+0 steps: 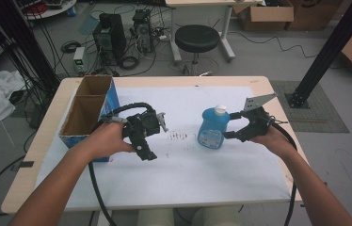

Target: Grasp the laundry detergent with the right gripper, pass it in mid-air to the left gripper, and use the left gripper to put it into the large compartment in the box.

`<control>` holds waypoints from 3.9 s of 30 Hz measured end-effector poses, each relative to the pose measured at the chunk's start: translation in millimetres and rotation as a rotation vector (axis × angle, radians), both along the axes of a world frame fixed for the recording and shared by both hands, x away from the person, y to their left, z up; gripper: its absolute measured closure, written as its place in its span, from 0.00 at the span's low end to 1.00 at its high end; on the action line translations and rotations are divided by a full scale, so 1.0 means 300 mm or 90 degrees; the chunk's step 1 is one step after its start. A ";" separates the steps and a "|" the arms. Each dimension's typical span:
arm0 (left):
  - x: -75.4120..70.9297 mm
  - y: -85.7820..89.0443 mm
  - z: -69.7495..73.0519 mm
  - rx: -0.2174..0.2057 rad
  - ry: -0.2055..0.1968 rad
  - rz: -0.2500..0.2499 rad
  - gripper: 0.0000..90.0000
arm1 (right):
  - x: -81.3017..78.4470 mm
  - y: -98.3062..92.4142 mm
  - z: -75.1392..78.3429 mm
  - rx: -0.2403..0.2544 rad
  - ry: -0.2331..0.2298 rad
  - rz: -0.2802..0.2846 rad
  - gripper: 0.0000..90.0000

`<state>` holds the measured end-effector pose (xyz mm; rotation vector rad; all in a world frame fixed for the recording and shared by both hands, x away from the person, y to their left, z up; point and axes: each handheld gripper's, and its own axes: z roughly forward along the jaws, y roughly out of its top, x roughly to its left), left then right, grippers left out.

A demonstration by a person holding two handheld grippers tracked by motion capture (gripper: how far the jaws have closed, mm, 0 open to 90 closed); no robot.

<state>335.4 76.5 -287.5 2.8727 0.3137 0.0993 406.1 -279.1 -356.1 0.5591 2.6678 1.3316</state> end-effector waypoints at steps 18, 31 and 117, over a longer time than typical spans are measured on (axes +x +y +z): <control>0.001 0.007 -0.001 -0.001 0.000 0.002 0.22 | 0.015 0.065 -0.041 0.010 -0.018 -0.004 0.17; 0.000 0.008 -0.003 0.000 0.002 0.003 0.22 | 0.021 0.098 -0.063 0.033 -0.022 -0.008 0.17; 0.007 0.018 -0.003 -0.012 0.001 0.010 0.23 | -0.008 0.122 -0.067 0.039 -0.081 -0.013 0.49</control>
